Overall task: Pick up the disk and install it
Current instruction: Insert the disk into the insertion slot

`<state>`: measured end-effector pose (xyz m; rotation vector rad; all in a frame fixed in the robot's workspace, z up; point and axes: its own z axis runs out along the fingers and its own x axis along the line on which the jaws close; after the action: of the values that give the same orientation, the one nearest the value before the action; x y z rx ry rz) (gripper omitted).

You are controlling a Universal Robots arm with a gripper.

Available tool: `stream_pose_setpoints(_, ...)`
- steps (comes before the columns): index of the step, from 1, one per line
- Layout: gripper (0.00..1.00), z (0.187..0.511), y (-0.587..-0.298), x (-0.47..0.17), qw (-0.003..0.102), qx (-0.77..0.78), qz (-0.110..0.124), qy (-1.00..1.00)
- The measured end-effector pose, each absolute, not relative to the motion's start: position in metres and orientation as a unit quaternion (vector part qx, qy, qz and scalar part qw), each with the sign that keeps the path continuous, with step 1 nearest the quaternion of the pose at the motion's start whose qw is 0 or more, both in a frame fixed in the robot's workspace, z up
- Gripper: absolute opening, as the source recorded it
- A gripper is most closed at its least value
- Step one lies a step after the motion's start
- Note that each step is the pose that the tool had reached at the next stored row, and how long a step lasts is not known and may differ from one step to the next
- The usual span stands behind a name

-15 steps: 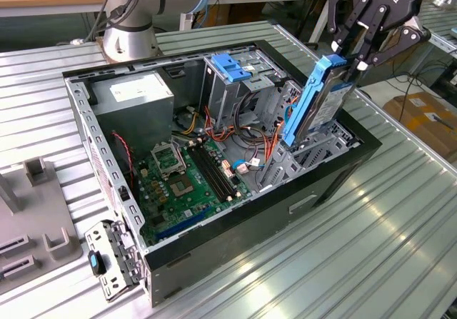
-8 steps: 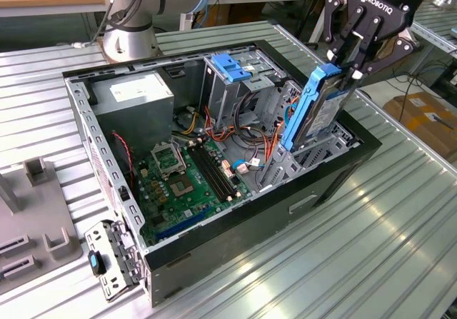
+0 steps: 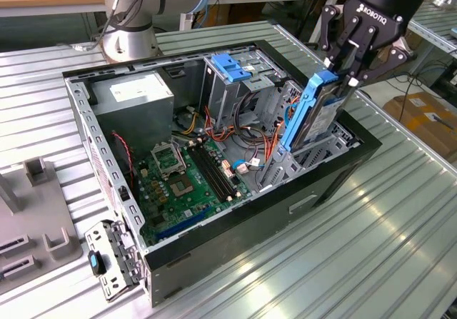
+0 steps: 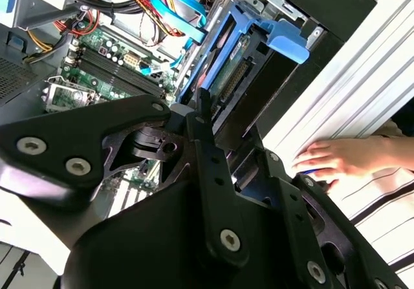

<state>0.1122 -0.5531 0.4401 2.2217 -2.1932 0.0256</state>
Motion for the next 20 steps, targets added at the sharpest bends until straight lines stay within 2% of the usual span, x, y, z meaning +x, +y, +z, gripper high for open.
stream_pose_setpoints(20,0.35,0.389,-0.555,0.113,0.01,0.712,0.008,-0.702)
